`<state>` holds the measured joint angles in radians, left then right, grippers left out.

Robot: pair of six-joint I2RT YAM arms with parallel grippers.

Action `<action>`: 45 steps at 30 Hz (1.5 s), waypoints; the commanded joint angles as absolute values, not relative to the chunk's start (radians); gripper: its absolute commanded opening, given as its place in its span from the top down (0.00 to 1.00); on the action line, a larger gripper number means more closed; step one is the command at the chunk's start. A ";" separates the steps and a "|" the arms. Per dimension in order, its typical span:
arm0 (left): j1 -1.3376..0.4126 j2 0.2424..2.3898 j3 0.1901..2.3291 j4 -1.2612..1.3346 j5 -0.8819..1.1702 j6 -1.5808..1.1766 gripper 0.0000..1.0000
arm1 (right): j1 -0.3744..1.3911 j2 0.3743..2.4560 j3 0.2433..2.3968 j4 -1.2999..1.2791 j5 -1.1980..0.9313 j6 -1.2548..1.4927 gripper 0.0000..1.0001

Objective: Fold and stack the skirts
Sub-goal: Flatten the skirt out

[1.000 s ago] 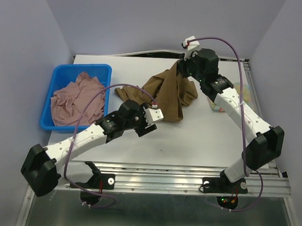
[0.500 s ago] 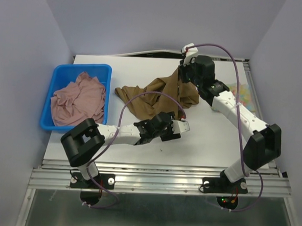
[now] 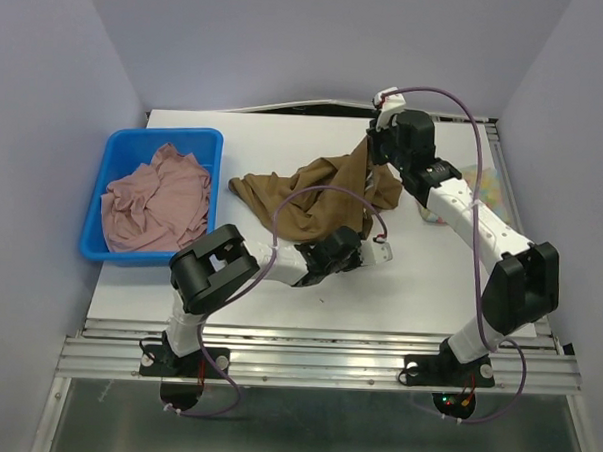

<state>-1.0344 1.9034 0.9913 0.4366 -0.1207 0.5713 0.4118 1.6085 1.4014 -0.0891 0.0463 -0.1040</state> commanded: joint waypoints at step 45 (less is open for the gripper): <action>-0.252 1.770 1.407 -0.230 0.534 0.261 1.00 | 0.048 1.816 1.638 -0.707 -0.738 -0.451 0.21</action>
<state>-0.2554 1.7786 1.3731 -0.2287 0.5262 0.2314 0.1062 1.8721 1.5337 -0.6716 -0.6819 -0.4530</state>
